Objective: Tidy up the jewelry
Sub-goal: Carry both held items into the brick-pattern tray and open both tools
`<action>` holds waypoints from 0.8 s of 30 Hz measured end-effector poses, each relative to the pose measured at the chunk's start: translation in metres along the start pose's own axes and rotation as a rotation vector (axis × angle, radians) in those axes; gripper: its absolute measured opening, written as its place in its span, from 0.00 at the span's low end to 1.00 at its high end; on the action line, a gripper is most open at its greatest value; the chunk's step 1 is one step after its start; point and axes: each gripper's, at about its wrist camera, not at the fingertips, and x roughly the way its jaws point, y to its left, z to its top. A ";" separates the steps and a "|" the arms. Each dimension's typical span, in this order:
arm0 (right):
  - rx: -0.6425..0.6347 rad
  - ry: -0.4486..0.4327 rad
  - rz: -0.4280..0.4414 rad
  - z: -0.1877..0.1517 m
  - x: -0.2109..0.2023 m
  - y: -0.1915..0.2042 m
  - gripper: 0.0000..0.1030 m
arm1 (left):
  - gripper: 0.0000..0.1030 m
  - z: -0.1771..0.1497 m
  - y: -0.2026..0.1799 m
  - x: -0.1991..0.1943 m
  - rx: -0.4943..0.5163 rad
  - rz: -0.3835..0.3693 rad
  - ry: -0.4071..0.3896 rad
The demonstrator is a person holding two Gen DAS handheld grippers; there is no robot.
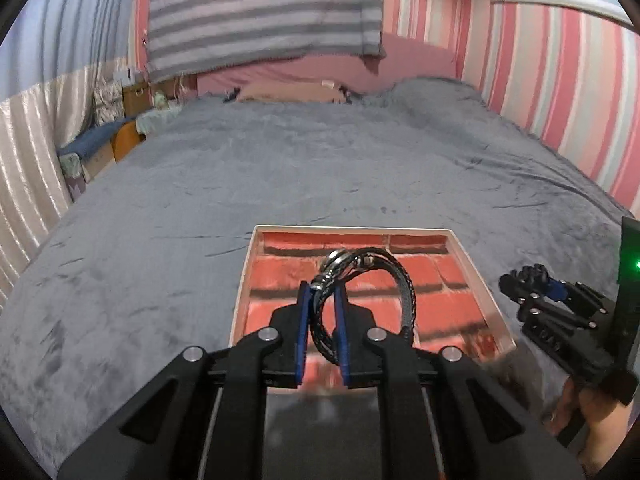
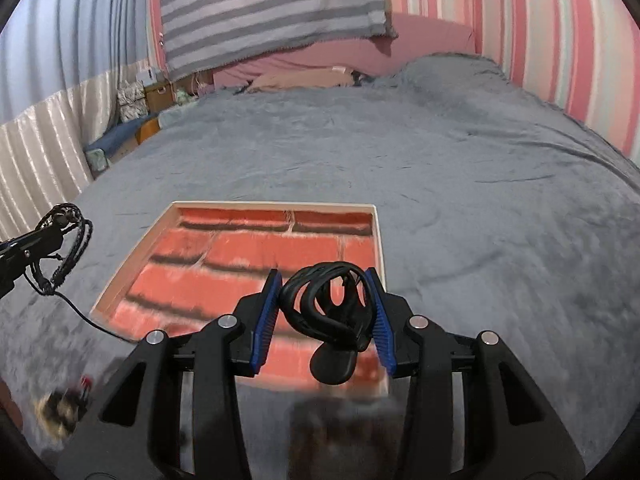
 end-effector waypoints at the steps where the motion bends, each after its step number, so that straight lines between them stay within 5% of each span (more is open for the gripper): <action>1: -0.003 0.010 -0.006 0.005 0.011 0.001 0.41 | 0.12 0.006 -0.002 0.014 0.009 0.001 0.017; 12: 0.058 0.239 -0.040 0.044 0.149 -0.007 0.41 | 0.12 0.035 0.016 0.178 -0.027 0.017 0.274; 24: 0.000 0.371 -0.093 0.041 0.190 0.000 0.41 | 0.12 0.033 0.020 0.234 -0.044 0.018 0.408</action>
